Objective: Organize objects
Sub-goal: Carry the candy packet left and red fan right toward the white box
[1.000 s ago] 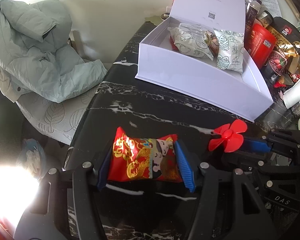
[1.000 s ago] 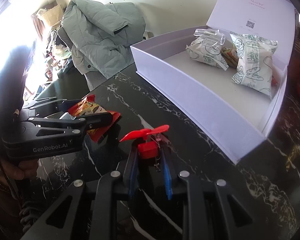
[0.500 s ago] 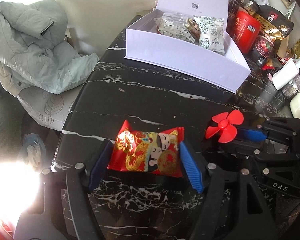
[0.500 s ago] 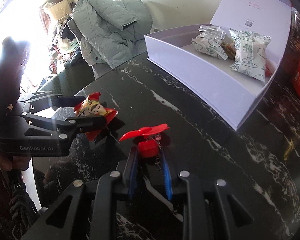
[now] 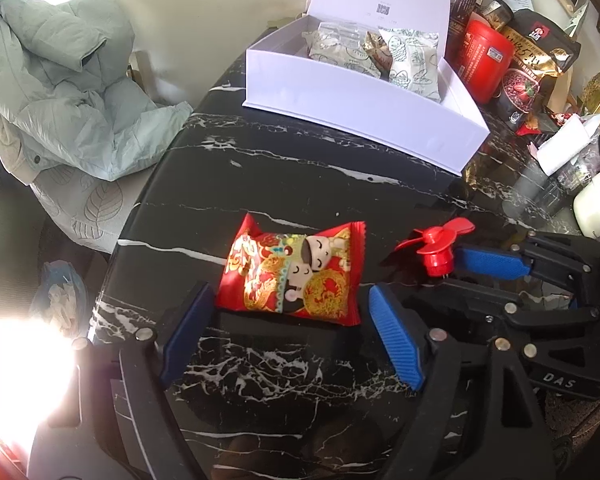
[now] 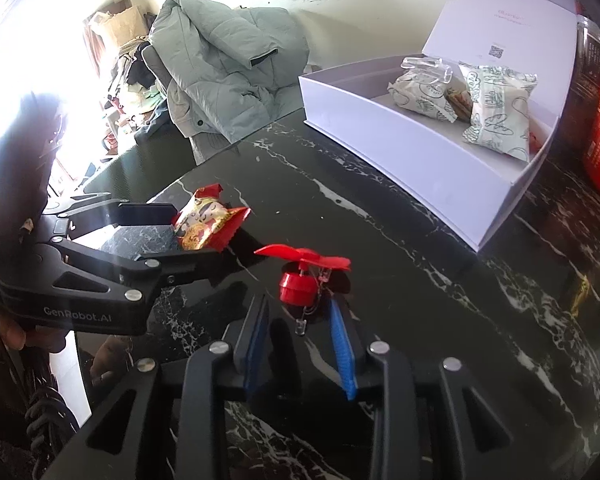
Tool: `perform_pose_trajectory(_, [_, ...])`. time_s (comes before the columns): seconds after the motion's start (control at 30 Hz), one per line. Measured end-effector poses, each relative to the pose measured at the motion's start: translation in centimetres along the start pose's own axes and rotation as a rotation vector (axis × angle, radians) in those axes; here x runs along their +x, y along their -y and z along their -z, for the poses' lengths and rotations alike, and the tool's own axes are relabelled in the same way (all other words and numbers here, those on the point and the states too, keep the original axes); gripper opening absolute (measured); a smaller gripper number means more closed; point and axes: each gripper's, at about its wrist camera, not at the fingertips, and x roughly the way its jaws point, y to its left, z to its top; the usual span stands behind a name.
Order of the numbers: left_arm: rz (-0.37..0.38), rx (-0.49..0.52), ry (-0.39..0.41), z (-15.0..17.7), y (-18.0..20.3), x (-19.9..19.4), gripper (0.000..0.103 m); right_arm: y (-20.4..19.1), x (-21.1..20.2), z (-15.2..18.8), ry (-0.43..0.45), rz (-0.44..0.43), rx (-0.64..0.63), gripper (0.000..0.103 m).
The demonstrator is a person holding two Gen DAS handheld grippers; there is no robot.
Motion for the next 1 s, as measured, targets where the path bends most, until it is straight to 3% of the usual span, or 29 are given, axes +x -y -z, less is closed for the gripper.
perform_pose_trajectory(0.33, [-0.072,0.065,0.011,0.1,1.0,0.9,0.084,-0.2,0.5,-0.1,0.013,-0.01,-0.004,0.039])
perform_pose_trajectory(0.43, [-0.062,0.064,0.014,0.1,1.1,0.9,0.084,-0.2,0.6,-0.1,0.018,-0.009,-0.002,0.039])
perform_pose_trajectory(0.57, [-0.065,0.064,0.046,0.1,1.0,0.7,0.07,-0.3,0.6,0.0,0.03,-0.001,-0.004,0.039])
perform_pose_trajectory(0.67, [-0.059,0.072,0.06,0.3,1.1,0.6,0.064,-0.3,0.7,0.0,0.036,0.026,-0.012,0.021])
perform_pose_trajectory(0.83, [-0.07,0.047,0.063,0.2,1.0,0.4,0.053,0.0,0.5,0.0,0.039,0.004,-0.003,0.02])
perform_pose_trajectory(1.0, [-0.036,0.024,0.059,0.6,0.6,-0.1,0.052,0.0,0.2,-0.1,0.045,-0.003,0.006,0.02])
